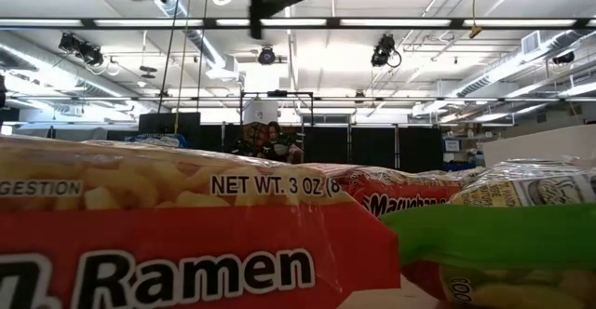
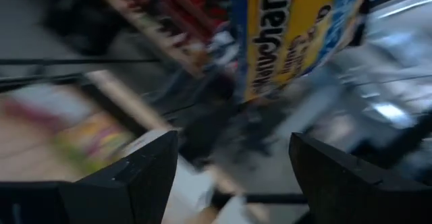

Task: Sort Maruchan noodles
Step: Put the blue noodle pack into the top left white bin

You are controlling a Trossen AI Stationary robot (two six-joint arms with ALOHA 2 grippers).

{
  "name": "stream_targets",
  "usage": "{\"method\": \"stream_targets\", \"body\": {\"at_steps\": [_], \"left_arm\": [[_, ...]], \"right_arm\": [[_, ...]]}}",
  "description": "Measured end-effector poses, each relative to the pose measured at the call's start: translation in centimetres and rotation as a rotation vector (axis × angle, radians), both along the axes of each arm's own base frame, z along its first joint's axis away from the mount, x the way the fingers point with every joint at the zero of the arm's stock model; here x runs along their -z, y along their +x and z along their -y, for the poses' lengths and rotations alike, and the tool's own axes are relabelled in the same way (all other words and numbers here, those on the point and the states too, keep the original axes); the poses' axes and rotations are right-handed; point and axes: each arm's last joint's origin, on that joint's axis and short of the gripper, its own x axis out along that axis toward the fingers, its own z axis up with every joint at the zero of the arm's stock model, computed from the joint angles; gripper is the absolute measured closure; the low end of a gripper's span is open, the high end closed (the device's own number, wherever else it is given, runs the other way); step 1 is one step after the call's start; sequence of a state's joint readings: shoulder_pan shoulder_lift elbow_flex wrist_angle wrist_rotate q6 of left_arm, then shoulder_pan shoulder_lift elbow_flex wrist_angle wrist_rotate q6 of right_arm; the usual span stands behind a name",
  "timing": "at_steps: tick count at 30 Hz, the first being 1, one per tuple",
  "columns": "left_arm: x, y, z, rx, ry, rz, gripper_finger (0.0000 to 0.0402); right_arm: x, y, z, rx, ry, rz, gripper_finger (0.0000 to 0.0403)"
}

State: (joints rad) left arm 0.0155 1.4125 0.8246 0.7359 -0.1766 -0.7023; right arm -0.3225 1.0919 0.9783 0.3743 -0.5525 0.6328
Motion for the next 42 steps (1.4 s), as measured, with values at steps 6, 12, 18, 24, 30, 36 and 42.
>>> {"method": "stream_targets", "body": {"at_steps": [6, 12, 18, 24, 30, 36, 42], "left_arm": [[1.2, 2.6, -1.8, 0.018, 0.094, 0.183, 0.0115], [1.3, 5.8, -3.6, 0.052, 0.227, 0.185, 0.0115], [-1.1, 8.2, -4.1, 0.153, 0.36, 0.268, 0.0115], [-2.2, 8.3, -3.8, 0.243, 0.434, 0.322, 0.0115], [-2.5, 8.1, -3.6, 0.3, 0.422, 0.364, 0.0129], [-3.1, 7.7, -4.4, 0.268, 0.326, 0.359, 0.0202], [-3.0, 7.5, -5.7, 0.281, 0.266, 0.309, 0.0317]], "right_arm": [[-0.5, -0.1, -0.2, -0.014, 0.076, 0.038, 0.0399], [-0.6, 0.0, -0.3, 0.006, 0.12, 0.044, 0.0399], [-0.2, 0.3, -0.2, 0.02, 0.139, 0.003, 0.0398], [-0.4, -0.1, -0.1, 0.035, 0.117, 0.014, 0.0398], [-0.8, -1.4, 0.2, 0.062, 0.058, 0.016, 0.0398], [-0.7, -2.7, 0.2, 0.067, -0.046, -0.026, 0.0397], [-0.2, -3.0, 0.0, 0.085, -0.123, -0.073, 0.037]]}}
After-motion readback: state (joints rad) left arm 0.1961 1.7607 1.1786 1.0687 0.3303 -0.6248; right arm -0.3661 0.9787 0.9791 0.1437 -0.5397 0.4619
